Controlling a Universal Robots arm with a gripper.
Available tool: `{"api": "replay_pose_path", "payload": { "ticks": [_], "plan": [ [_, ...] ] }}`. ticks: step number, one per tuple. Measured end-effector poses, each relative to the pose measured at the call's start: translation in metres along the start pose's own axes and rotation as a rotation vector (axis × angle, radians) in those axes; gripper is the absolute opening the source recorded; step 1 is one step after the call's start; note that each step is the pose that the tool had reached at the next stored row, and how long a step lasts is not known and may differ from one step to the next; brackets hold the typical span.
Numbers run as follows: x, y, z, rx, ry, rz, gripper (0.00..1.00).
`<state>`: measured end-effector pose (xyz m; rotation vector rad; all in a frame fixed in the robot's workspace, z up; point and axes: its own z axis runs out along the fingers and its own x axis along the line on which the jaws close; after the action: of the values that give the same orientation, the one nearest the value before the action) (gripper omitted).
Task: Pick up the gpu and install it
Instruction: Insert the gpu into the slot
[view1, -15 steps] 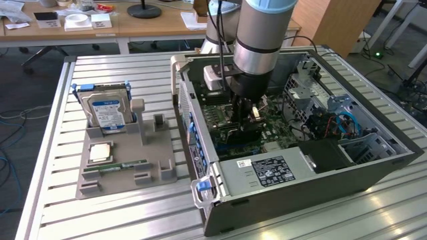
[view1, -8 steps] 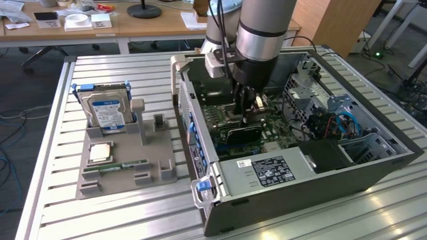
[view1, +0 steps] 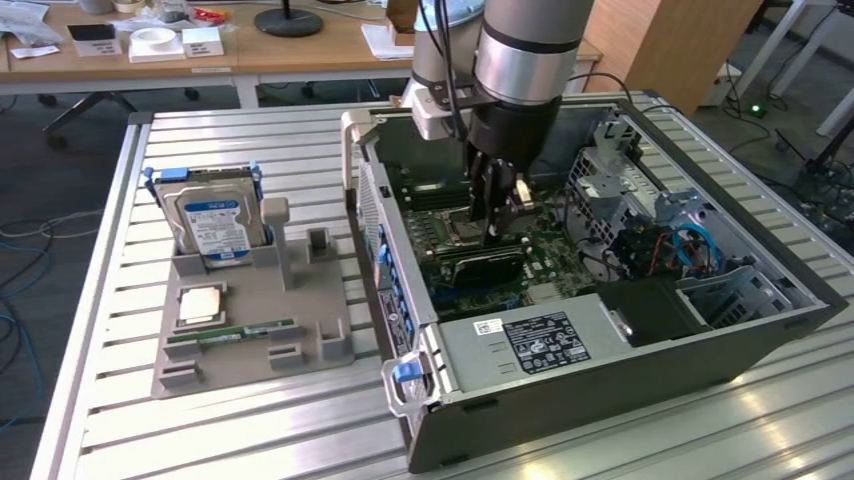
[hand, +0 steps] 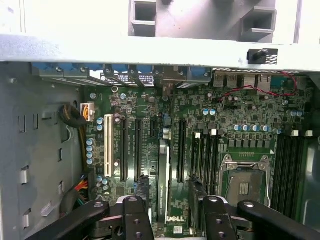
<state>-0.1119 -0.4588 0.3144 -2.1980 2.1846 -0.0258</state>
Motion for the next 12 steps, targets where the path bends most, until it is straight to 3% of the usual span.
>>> {"api": "replay_pose_path", "payload": {
  "ticks": [12],
  "plan": [
    [0.0000, 0.0000, -0.0015, -0.0003, 0.0005, 0.000, 0.45]
  ]
}}
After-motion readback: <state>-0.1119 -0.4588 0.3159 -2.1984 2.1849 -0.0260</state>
